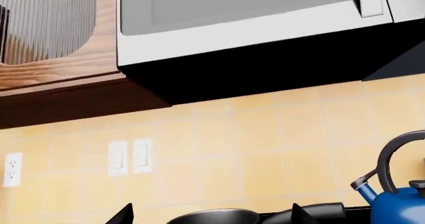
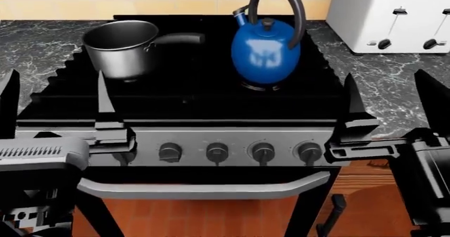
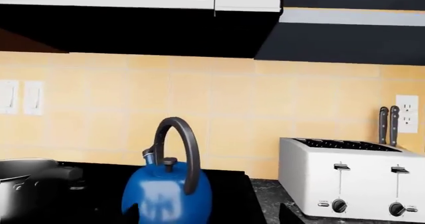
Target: Pick the kettle from the counter and place it on a stove burner. Then turn the burner on.
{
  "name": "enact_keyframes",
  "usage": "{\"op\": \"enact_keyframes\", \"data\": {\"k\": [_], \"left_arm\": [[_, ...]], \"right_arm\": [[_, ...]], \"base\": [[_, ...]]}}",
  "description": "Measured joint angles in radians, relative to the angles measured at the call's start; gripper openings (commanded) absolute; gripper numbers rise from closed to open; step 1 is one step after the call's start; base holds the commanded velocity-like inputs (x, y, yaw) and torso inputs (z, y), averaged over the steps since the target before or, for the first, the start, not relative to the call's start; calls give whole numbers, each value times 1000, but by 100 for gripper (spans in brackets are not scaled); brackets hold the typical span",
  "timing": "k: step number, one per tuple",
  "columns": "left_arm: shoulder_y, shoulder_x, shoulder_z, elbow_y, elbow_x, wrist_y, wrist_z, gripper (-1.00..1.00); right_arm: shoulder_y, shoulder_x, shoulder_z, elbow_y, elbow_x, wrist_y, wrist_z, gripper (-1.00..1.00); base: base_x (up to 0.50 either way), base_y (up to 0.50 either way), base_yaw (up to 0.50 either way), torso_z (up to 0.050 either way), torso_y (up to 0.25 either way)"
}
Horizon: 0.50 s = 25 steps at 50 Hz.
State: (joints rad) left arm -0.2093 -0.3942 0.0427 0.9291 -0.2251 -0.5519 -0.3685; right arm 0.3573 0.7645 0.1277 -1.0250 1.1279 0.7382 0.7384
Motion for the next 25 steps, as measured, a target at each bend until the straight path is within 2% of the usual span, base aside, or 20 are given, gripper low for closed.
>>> {"op": "enact_keyframes", "data": {"k": [14, 25], "left_arm": [[6, 1, -37, 2, 4, 43, -20, 100], [25, 0, -45, 30, 20, 69, -41, 100]], "right_arm": [[-169, 8, -156, 4, -269, -222, 8, 100], [-276, 10, -194, 0, -359, -321, 12, 100]], "base": [[0, 0, 0, -50, 0], [0, 0, 0, -50, 0]]}}
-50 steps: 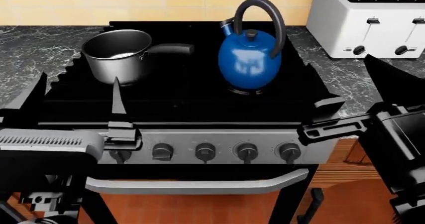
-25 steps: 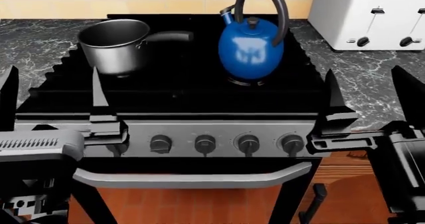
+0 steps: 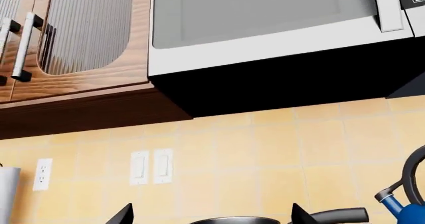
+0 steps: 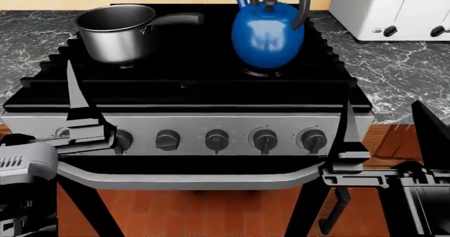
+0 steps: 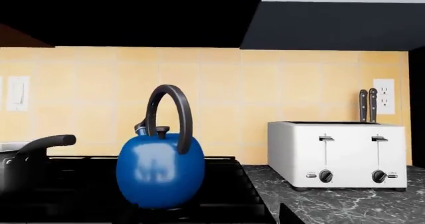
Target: Pick the kettle from the counter and place it on a stove burner. Then turn the burner on.
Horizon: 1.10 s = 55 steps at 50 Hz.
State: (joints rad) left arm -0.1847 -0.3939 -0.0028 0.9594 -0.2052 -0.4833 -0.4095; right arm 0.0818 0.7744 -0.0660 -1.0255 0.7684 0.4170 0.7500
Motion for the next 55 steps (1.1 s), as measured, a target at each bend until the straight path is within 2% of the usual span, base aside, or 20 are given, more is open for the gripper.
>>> {"op": "enact_keyframes", "data": {"k": [30, 55], "left_arm": [[16, -16, 25, 25, 22, 30, -31, 100], [24, -38, 45, 18, 17, 44, -34, 100]], "right_arm": [[-37, 37, -71, 5, -16, -88, 32, 100], [131, 30, -140, 111, 222, 47, 115, 100]], "base": [[0, 0, 0, -50, 0], [0, 0, 0, -45, 0]]}}
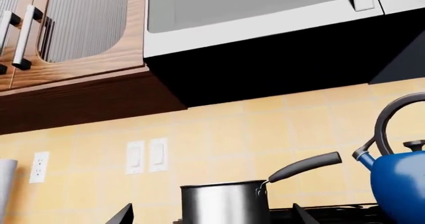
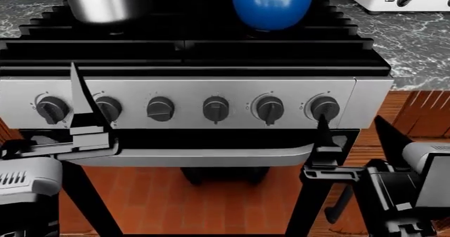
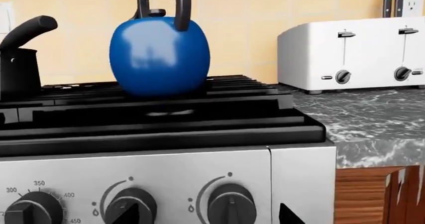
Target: Pick the kettle from the counter and place it on a stove burner. Then turn the burner on.
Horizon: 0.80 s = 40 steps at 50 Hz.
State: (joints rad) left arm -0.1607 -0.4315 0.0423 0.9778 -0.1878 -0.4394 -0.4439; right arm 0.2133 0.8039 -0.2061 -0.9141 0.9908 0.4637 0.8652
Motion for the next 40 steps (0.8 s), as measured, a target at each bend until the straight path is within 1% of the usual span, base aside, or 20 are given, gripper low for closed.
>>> {"op": "enact_keyframes", "data": {"k": [18, 29, 40], "left_arm": [[17, -10, 18, -11, 43, 45, -18, 100], [19, -13, 24, -18, 49, 57, -22, 100], [19, -16, 22, -22, 37, 57, -22, 100]], "right_arm": [[83, 2, -8, 38, 114, 54, 45, 100], [149, -24, -21, 95, 187, 70, 36, 100], [212, -43, -61, 147, 213, 123, 61, 100]], "base": [[0, 0, 0, 0, 0], [0, 0, 0, 0, 0], [0, 0, 0, 0, 0]]}}
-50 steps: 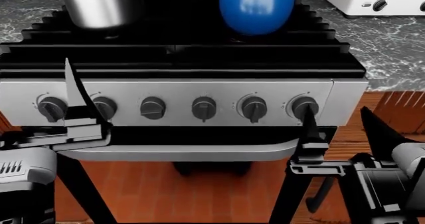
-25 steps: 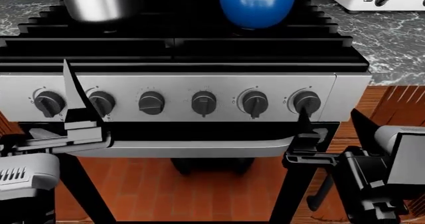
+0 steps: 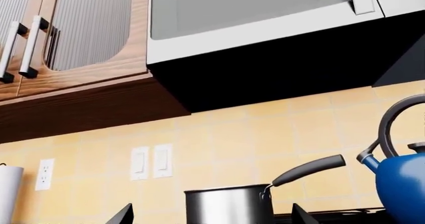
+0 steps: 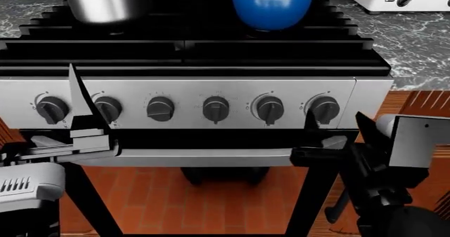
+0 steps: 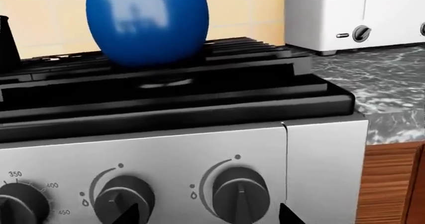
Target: Pick the kettle from the counter and place it on a stove burner. Then turn the burner on.
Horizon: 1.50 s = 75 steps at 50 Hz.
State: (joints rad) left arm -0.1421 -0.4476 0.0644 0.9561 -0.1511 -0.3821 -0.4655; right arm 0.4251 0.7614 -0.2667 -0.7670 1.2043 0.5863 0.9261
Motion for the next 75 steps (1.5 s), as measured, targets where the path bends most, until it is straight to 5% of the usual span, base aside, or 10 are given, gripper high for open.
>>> {"op": "enact_keyframes", "data": {"k": [27, 75], "left_arm": [[-6, -8, -6, -3, -29, -7, -3, 100], [-10, -21, 8, -15, -40, -4, -15, 100]], "right_arm": [[150, -19, -89, 85, 5, 147, 77, 100], [188, -65, -133, 272, -70, 127, -24, 100]], "base": [[0, 0, 0, 0, 0], [0, 0, 0, 0, 0]]}}
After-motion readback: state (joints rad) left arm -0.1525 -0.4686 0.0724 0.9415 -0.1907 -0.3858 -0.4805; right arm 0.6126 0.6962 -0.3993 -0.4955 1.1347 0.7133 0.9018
